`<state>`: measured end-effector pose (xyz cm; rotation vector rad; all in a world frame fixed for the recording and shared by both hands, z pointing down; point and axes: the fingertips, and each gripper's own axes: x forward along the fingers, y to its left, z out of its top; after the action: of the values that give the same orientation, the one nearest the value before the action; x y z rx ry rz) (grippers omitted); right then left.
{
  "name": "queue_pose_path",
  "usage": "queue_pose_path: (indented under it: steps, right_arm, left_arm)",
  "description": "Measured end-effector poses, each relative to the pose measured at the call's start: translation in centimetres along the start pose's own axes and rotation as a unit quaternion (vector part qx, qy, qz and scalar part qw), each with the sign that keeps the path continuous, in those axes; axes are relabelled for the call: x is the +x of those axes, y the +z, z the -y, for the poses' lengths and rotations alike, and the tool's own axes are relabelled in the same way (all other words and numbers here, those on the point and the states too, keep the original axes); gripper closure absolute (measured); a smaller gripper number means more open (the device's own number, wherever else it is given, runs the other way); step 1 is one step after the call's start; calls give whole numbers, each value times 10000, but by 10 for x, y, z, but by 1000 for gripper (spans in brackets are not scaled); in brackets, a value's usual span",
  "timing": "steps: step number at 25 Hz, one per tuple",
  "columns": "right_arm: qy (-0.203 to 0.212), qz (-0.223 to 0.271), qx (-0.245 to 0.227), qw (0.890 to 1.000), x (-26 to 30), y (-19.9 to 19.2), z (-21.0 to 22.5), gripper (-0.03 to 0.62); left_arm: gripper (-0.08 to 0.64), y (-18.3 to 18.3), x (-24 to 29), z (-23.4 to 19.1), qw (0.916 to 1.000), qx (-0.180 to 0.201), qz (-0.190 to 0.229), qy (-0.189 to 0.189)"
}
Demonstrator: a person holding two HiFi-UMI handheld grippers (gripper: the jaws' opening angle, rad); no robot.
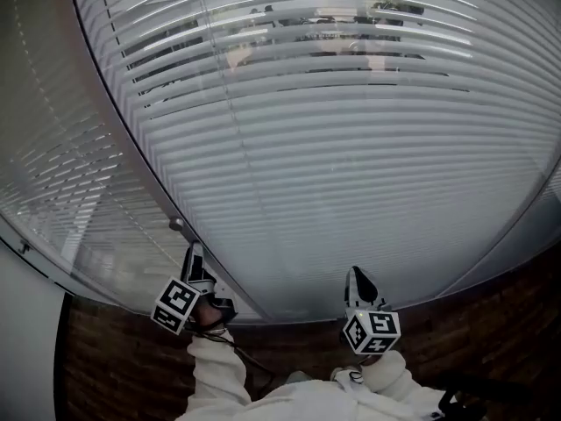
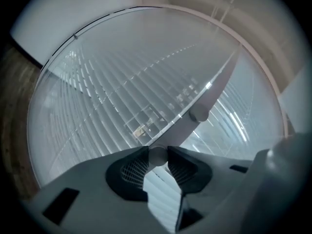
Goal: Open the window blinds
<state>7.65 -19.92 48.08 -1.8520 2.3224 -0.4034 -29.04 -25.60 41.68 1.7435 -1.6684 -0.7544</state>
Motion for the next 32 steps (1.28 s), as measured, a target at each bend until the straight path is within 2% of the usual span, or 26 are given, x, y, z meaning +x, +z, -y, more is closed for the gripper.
queue_pose_path:
  steps: [7,15,18,22,24,25,26,28,29,30,31,32]
  right_arm:
    - [-9,-25,25,10000,3,-2,-1,580]
    - [-70,-16,32,10000,0,-2,2,580]
    - [-80,-21,23,10000,1,-3,3,580]
    - [-64,-10,28,10000,3,-2,3,580]
    - [-37,3,16,10000,4,-2,2,580]
    - [-20,2,1,10000,4,-2,1,580]
    - [-4,-5,-14,10000,5,-2,0,580]
    - [31,-28,-33,10000,6,-3,-1,580]
    - [50,-41,-41,10000,6,-3,-3,580]
    - [70,-50,-52,9999,6,-3,-4,580]
    - [92,-56,-65,9999,7,-3,-5,580]
    - [118,-55,-83,9999,8,-2,-7,580]
  left_arm:
    - [437,2,1,-2,9935,-1084,329,-112]
    - [437,4,1,-6,9674,-2410,733,-256]
    - [437,4,2,-8,9606,-2657,751,-308]
    - [437,5,4,-7,9588,-2719,740,-368]
    - [436,5,4,-4,9654,-2459,660,-569]
    - [436,4,3,-1,9717,-2175,615,-684]
    - [436,3,0,1,9800,-1755,580,-734]
    - [436,0,-8,0,9956,-528,567,-518]
    - [436,0,-14,2,9975,185,603,-317]
    - [436,-1,-21,7,9934,918,673,-122]
    - [436,-1,-28,15,9837,1628,766,18]
    - [436,-5,-33,28,9702,2266,859,63]
